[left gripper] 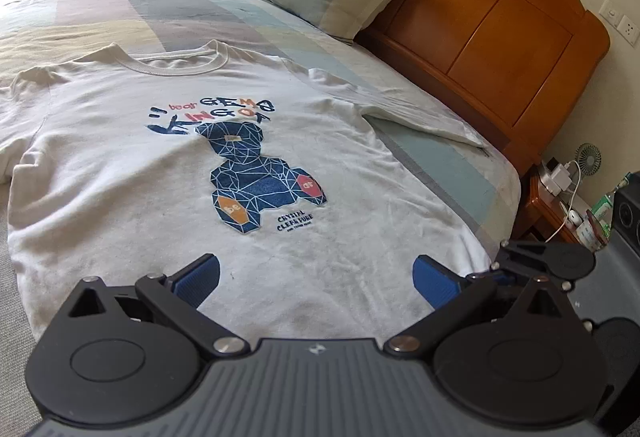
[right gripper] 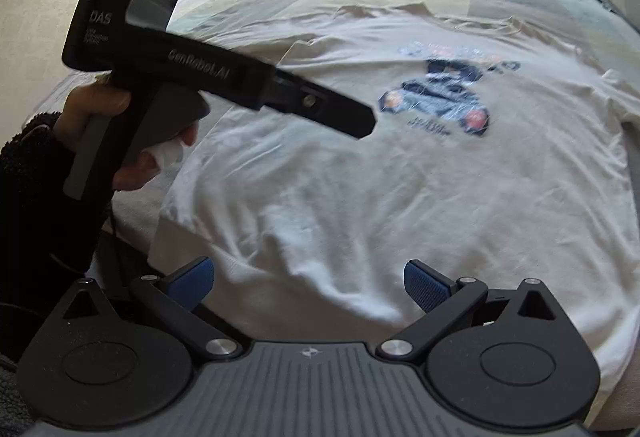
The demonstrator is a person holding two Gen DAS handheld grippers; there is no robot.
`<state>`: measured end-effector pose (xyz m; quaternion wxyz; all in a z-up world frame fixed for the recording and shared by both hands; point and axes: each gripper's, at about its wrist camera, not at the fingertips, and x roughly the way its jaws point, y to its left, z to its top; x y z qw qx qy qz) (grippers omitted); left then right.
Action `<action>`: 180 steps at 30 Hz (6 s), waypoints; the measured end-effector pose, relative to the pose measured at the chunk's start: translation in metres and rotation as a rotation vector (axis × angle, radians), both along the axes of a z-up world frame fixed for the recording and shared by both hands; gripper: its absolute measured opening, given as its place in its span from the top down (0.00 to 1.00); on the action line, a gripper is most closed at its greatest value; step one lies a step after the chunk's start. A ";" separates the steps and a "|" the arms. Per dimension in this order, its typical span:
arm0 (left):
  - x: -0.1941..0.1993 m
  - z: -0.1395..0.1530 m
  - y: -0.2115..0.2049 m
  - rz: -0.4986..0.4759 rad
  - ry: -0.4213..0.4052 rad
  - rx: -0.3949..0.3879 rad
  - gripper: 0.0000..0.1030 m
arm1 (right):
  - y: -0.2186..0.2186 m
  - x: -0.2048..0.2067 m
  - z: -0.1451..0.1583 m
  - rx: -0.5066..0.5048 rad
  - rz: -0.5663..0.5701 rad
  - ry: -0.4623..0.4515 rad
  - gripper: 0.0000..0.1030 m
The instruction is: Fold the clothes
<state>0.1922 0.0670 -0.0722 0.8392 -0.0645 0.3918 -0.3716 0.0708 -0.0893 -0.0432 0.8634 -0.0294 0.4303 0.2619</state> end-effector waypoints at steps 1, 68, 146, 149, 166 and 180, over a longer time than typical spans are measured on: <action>0.000 0.000 -0.002 -0.002 -0.001 0.002 0.01 | -0.005 0.003 0.001 -0.014 -0.025 -0.018 0.00; 0.030 -0.024 -0.056 -0.067 -0.046 -0.020 0.01 | -0.444 0.149 -0.065 0.539 -1.185 -0.374 0.00; -0.036 0.052 -0.002 -0.146 -0.068 0.363 0.01 | -0.123 0.277 0.067 0.549 -0.560 -0.284 0.00; -0.035 0.052 -0.002 -0.145 -0.060 0.394 0.01 | -0.108 0.282 0.068 0.548 -0.518 -0.271 0.00; -0.031 0.059 0.008 -0.136 -0.055 0.462 0.01 | -0.050 0.282 0.064 0.369 -0.397 -0.238 0.00; -0.032 0.050 0.015 -0.127 -0.029 0.461 0.01 | -0.007 0.280 0.066 0.411 -0.297 -0.234 0.00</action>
